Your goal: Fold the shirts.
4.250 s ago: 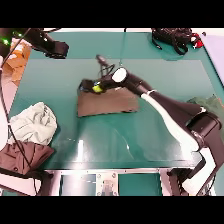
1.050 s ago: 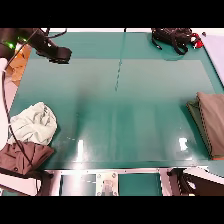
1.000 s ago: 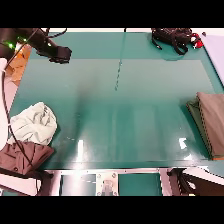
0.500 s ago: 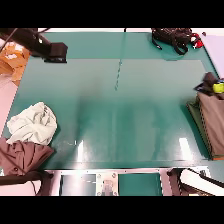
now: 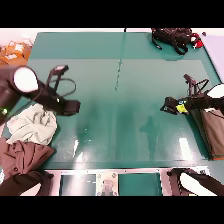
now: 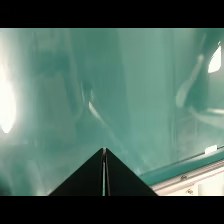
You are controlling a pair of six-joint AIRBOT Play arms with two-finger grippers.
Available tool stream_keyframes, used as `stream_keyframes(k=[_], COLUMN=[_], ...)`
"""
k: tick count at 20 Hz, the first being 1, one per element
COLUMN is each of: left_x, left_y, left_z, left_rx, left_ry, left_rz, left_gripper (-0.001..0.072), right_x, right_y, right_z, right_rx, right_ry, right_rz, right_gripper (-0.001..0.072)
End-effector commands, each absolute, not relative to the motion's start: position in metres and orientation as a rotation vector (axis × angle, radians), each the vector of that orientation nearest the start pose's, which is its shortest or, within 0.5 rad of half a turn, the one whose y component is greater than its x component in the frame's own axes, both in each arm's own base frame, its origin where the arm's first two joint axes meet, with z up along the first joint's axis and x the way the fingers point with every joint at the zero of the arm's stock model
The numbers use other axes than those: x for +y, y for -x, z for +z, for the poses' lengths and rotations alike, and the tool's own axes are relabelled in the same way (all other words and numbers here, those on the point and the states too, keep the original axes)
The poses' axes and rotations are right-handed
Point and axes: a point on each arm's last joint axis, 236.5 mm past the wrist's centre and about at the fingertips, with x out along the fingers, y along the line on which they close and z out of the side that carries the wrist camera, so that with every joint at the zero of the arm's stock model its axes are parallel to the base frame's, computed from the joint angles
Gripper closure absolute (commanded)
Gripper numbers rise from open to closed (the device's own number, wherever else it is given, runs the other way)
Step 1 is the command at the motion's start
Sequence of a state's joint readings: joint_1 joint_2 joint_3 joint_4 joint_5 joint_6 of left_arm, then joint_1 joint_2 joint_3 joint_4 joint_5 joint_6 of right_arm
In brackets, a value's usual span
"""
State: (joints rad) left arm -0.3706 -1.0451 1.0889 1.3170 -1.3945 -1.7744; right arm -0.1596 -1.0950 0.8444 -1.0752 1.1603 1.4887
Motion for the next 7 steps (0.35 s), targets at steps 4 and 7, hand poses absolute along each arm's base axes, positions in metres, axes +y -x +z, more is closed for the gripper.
stream_keyframes(k=[4, 7], left_x=[-0.1641, -0.1649], left_y=[-0.2509, -0.2534], left_z=[0.0373, 0.0379], left_rx=[1.417, 1.406], left_ry=[0.138, 0.141], left_rz=[-0.328, -0.329], left_gripper=[0.0683, 0.0683], right_x=[0.0627, 0.0627], right_y=[-0.3058, -0.3058], right_z=[-0.0170, -0.0170], right_rx=[1.343, 1.343], right_ry=[-0.506, -0.506], right_rz=[0.182, 0.182], right_gripper=[0.0697, 0.0697])
